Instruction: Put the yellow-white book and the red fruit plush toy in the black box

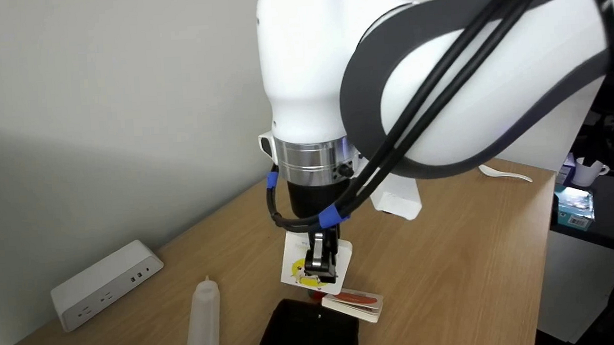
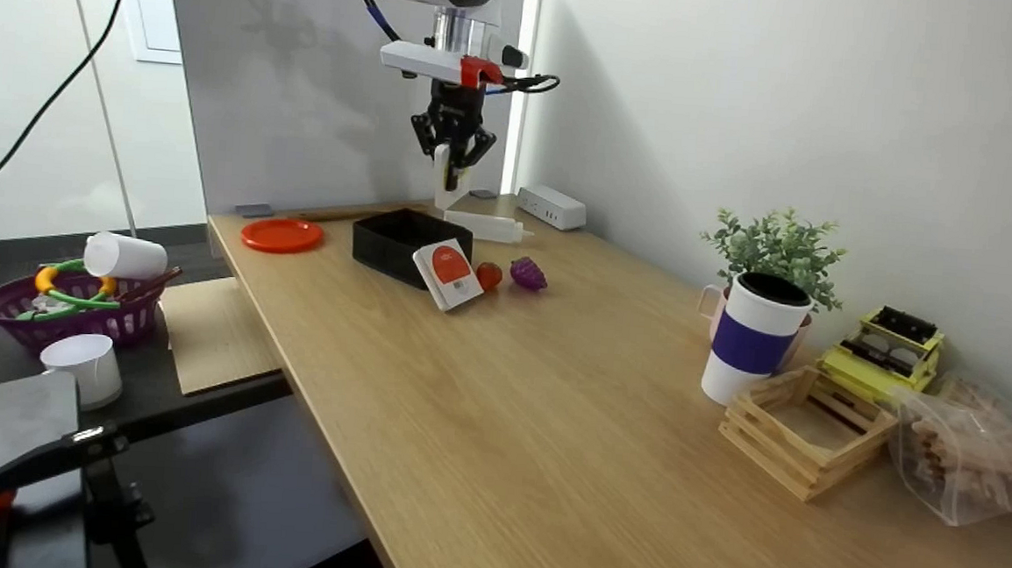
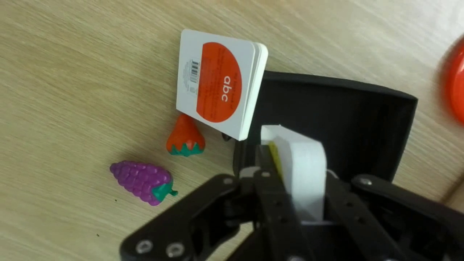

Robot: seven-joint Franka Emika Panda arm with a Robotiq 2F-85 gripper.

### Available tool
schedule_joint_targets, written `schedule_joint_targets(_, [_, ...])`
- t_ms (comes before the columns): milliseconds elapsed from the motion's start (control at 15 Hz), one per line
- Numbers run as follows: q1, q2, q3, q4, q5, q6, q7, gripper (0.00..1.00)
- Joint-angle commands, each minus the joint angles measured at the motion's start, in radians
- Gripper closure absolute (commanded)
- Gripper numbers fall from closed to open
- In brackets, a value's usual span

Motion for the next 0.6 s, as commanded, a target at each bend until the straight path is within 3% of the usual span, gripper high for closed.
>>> schedule_joint_targets(0, [-0.030, -0.048, 0.031, -0.081, 0.030, 0.024, -0.062, 0.96])
schedule_joint_targets(533, [-0.080, 0.089, 0.068, -0.011, 0.136, -0.042, -0.172, 0.96])
